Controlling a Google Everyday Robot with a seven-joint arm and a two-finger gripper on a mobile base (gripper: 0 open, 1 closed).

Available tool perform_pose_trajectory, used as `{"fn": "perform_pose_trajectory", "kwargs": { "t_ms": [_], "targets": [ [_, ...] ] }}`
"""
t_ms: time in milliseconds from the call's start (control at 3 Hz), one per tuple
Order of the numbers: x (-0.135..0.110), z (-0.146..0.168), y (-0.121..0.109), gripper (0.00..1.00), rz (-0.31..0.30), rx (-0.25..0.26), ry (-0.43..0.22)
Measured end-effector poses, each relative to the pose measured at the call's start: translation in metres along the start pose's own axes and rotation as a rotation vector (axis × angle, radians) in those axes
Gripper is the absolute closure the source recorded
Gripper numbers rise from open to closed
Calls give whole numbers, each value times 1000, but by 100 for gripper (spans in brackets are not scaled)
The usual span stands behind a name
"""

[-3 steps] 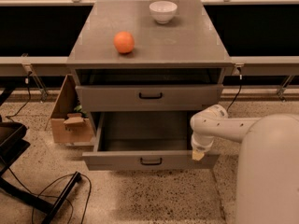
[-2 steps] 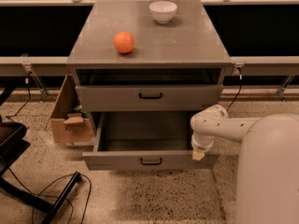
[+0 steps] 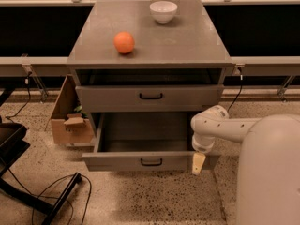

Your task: Open middle drawer

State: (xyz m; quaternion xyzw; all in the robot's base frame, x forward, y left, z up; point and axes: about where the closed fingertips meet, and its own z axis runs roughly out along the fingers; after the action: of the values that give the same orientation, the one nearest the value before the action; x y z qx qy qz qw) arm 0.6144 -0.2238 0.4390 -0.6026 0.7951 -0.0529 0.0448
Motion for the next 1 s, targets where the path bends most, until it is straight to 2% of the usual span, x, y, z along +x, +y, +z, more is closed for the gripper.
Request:
{"fn": "perform_pose_trajectory", "kwargs": {
  "t_ms": [333,667,1000],
  "targets": [
    [0,0,0,0,0,0,0],
    [5,29,40,18,6,-108,-4],
    [8,37,70,42,13,-177,-15]
  ]
}}
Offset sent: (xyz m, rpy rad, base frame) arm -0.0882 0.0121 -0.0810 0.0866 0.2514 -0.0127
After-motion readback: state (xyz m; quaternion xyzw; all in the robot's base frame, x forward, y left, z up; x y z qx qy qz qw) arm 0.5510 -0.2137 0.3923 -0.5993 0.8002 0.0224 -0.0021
